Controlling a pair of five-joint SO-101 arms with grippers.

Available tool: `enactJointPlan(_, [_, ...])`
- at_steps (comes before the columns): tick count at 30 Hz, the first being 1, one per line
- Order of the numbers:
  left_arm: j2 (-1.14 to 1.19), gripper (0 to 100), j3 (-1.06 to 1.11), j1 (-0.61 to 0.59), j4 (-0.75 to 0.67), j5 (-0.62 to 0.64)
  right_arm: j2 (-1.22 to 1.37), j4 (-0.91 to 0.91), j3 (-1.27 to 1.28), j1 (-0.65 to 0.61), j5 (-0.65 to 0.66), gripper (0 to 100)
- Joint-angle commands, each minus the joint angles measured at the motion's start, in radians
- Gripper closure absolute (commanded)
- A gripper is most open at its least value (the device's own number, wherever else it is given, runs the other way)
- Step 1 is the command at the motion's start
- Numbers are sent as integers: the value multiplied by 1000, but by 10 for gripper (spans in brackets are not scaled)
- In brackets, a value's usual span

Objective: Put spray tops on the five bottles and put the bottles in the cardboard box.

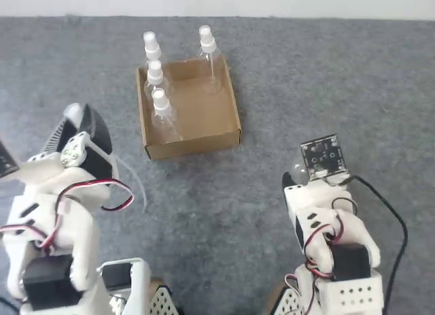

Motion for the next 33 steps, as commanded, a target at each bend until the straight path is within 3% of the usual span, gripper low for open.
enactJointPlan(1, [-71, 988, -5, 32, -40, 12, -82, -7, 26, -53, -2, 936])
enactJointPlan(10, [-143, 988, -4, 127, -52, 71, -317, 4, 129, -130, 2, 936])
enactJointPlan(23, [-147, 988, 64, 295, -213, 75, -311, 2, 146, -176, 0, 936])
enactJointPlan(33, [-147, 988, 65, 305, -261, 75, -311, 2, 147, -196, -2, 937])
